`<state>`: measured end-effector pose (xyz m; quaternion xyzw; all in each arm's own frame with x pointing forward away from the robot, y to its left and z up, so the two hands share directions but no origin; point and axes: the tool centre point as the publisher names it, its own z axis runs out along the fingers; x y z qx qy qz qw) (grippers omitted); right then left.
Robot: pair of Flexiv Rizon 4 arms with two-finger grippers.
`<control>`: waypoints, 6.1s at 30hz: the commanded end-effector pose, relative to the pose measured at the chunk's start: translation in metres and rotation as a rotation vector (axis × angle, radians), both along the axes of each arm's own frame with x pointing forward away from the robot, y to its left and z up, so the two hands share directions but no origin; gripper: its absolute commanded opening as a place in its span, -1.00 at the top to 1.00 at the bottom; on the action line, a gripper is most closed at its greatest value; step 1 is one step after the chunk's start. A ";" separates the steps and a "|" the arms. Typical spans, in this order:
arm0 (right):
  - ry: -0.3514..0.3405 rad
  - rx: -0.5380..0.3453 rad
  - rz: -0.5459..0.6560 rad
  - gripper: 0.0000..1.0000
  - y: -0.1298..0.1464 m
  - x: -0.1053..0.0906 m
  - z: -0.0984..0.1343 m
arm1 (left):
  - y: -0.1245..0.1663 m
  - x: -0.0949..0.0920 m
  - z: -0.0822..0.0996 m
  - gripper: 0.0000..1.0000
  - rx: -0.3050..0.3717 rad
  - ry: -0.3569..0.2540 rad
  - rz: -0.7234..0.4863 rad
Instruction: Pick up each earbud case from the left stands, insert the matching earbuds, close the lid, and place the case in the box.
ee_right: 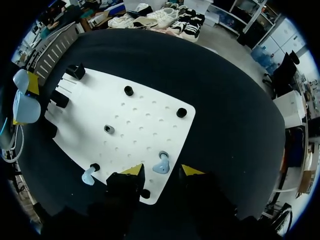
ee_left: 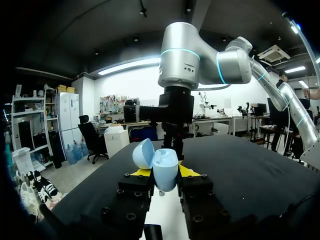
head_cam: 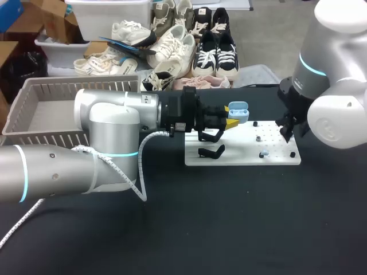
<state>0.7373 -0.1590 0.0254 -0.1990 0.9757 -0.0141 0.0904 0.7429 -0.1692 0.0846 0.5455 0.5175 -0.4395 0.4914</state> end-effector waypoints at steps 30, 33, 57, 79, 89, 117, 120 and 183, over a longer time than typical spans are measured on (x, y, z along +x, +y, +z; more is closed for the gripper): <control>0.002 0.001 -0.025 0.36 0.004 0.004 -0.004 | 0.000 0.000 -0.001 1.00 -0.003 -0.002 0.000; 0.001 0.001 -0.028 0.36 0.003 0.004 -0.005 | 0.000 0.000 -0.001 1.00 -0.003 -0.002 0.000; 0.006 0.001 -0.043 0.60 0.003 0.003 -0.007 | 0.000 0.000 -0.001 1.00 -0.003 -0.002 0.000; 0.005 -0.009 -0.050 1.00 0.003 -0.001 0.001 | 0.000 0.000 -0.001 1.00 -0.003 -0.002 0.000; -0.008 0.007 -0.002 1.00 0.015 -0.015 0.032 | 0.000 0.000 -0.001 1.00 -0.003 -0.002 0.000; 0.014 0.021 -0.090 1.00 0.016 -0.018 0.039 | 0.000 0.000 -0.001 1.00 -0.003 -0.002 0.000; 0.015 0.016 -0.238 1.00 0.016 -0.026 0.048 | 0.000 0.000 -0.001 1.00 -0.003 -0.002 0.000; 0.060 0.089 -1.052 1.00 0.151 -0.012 0.132 | 0.000 0.000 -0.001 1.00 -0.003 -0.002 0.000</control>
